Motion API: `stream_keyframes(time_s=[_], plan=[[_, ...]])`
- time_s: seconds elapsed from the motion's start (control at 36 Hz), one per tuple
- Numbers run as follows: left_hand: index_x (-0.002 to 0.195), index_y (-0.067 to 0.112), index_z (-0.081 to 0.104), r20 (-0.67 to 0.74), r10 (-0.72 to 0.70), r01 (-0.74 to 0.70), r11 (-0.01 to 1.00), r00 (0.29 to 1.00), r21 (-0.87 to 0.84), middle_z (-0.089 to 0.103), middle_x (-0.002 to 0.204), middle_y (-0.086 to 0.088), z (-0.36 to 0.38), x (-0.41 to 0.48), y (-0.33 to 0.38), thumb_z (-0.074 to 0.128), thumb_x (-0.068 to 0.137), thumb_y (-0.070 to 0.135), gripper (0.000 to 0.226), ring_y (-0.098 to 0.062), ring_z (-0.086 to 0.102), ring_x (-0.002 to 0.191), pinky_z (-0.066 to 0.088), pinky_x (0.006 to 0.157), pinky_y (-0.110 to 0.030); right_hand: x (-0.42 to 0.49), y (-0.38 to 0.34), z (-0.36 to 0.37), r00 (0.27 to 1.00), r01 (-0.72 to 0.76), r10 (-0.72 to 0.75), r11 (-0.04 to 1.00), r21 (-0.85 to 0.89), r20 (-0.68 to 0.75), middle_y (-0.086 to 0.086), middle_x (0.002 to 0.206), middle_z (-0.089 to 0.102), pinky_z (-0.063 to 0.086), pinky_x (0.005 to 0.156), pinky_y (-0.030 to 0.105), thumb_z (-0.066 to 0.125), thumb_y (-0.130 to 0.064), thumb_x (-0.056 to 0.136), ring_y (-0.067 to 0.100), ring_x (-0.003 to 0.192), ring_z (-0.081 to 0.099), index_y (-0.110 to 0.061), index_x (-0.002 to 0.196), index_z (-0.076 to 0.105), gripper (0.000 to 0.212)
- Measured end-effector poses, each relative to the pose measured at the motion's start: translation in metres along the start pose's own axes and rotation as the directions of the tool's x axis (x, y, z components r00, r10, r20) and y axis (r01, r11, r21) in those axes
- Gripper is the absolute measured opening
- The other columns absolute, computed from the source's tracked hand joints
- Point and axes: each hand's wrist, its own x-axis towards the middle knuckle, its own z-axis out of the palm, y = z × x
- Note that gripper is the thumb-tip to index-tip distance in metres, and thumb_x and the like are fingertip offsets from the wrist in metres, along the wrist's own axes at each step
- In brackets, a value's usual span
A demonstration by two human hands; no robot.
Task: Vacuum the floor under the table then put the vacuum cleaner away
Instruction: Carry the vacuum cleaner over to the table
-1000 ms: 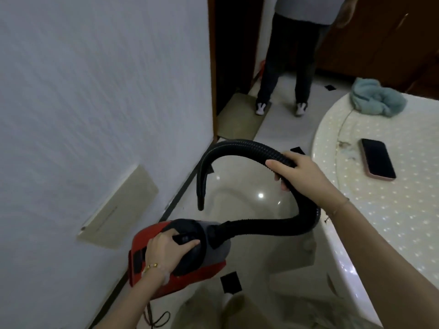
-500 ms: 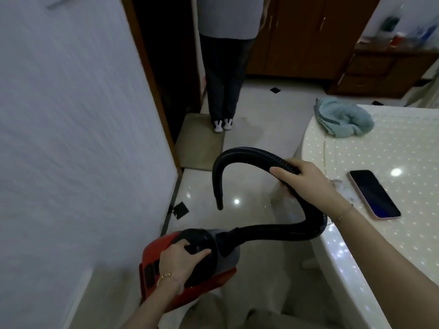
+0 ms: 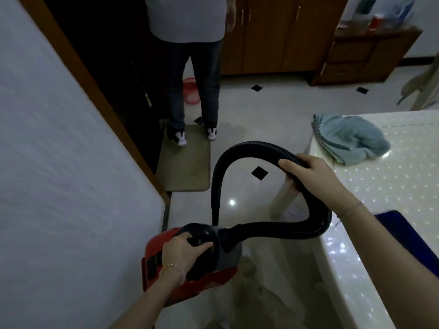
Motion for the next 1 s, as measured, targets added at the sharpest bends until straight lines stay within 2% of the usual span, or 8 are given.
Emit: stream_keyframes(time_s=[0.11, 0.19, 0.28, 0.42, 0.64, 0.78, 0.89, 1.0], plan=[[0.1, 0.017, 0.071, 0.04, -0.022, 0.022, 1.0, 0.999, 0.007, 0.073, 0.094, 0.002, 0.002, 0.05, 0.024, 0.071, 0.059, 0.069, 0.066, -0.015, 0.065, 0.085, 0.054, 0.07, -0.027, 0.059, -0.003, -0.009, 0.999, -0.016, 0.016, 1.0, -0.002, 0.032, -0.006, 0.058, 0.065, 0.046, 0.053, 0.024, 0.062, -0.037, 0.089, 0.013, 0.046, 0.061, -0.017, 0.083, 0.065, 0.021], [0.1, 0.016, 0.07, 0.069, -0.027, 0.025, 0.999, 0.997, 0.027, 0.073, 0.094, 0.0, -0.001, 0.082, 0.048, 0.072, 0.063, 0.065, 0.062, -0.016, 0.065, 0.085, 0.053, 0.069, -0.027, 0.101, -0.008, -0.017, 0.997, -0.04, 0.038, 0.999, 0.027, 0.065, 0.0, 0.063, 0.063, 0.049, 0.049, 0.02, 0.061, -0.033, 0.09, 0.009, 0.042, 0.057, -0.011, 0.091, 0.065, 0.023], [0.103, 0.016, 0.069, 0.066, -0.031, 0.03, 0.999, 0.997, 0.018, 0.073, 0.097, -0.001, -0.004, 0.116, 0.073, 0.072, 0.063, 0.065, 0.064, -0.018, 0.066, 0.087, 0.054, 0.071, -0.029, 0.141, -0.015, -0.025, 0.997, -0.022, 0.022, 1.0, 0.003, 0.076, 0.003, 0.065, 0.062, 0.05, 0.052, 0.024, 0.061, -0.033, 0.09, 0.01, 0.043, 0.057, -0.009, 0.092, 0.064, 0.024], [0.106, 0.017, 0.069, 0.059, -0.027, 0.028, 0.999, 0.998, -0.018, 0.072, 0.102, 0.0, -0.016, 0.174, 0.111, 0.074, 0.061, 0.064, 0.065, -0.018, 0.064, 0.093, 0.055, 0.074, -0.029, 0.198, -0.021, -0.039, 1.0, -0.005, 0.005, 0.999, 0.044, 0.0, 0.002, 0.065, 0.06, 0.049, 0.05, 0.024, 0.061, -0.033, 0.09, 0.014, 0.044, 0.054, -0.008, 0.089, 0.063, 0.025], [0.109, 0.017, 0.068, 0.119, 0.006, -0.007, 1.0, 0.993, 0.01, 0.071, 0.105, -0.003, -0.033, 0.299, 0.16, 0.072, 0.058, 0.069, 0.074, -0.022, 0.065, 0.095, 0.056, 0.072, -0.031, 0.295, -0.019, -0.046, 0.989, -0.045, 0.06, 0.993, 0.11, -0.136, 0.002, 0.065, 0.058, 0.049, 0.049, 0.023, 0.06, -0.03, 0.091, 0.01, 0.041, 0.053, -0.017, 0.081, 0.06, 0.017], [0.11, 0.014, 0.067, 0.156, 0.059, -0.066, 0.997, 0.986, 0.04, 0.07, 0.107, -0.006, -0.043, 0.385, 0.194, 0.075, 0.062, 0.061, 0.068, -0.025, 0.064, 0.098, 0.054, 0.074, -0.032, 0.366, -0.021, -0.045, 0.972, -0.125, 0.15, 0.982, 0.14, -0.183, 0.003, 0.067, 0.059, 0.05, 0.052, 0.025, 0.06, -0.032, 0.091, 0.011, 0.042, 0.053, -0.011, 0.085, 0.06, 0.022], [0.096, 0.015, 0.069, 0.182, 0.114, -0.136, 0.984, 0.977, 0.113, 0.072, 0.097, -0.004, -0.052, 0.439, 0.223, 0.077, 0.065, 0.055, 0.051, -0.023, 0.065, 0.091, 0.051, 0.071, -0.029, 0.411, -0.026, -0.048, 0.957, -0.184, 0.213, 0.97, 0.159, -0.195, 0.003, 0.066, 0.06, 0.051, 0.052, 0.025, 0.061, -0.033, 0.09, 0.013, 0.044, 0.054, -0.01, 0.082, 0.061, 0.025], [0.091, 0.014, 0.07, 0.219, 0.173, -0.217, 0.957, 0.96, 0.191, 0.073, 0.094, -0.006, -0.059, 0.492, 0.262, 0.077, 0.065, 0.055, 0.048, -0.025, 0.066, 0.091, 0.05, 0.072, -0.029, 0.441, -0.027, -0.054, 0.934, -0.217, 0.26, 0.958, 0.188, -0.246, 0.003, 0.068, 0.059, 0.05, 0.054, 0.026, 0.06, -0.033, 0.091, 0.013, 0.046, 0.054, -0.012, 0.082, 0.061, 0.023]])
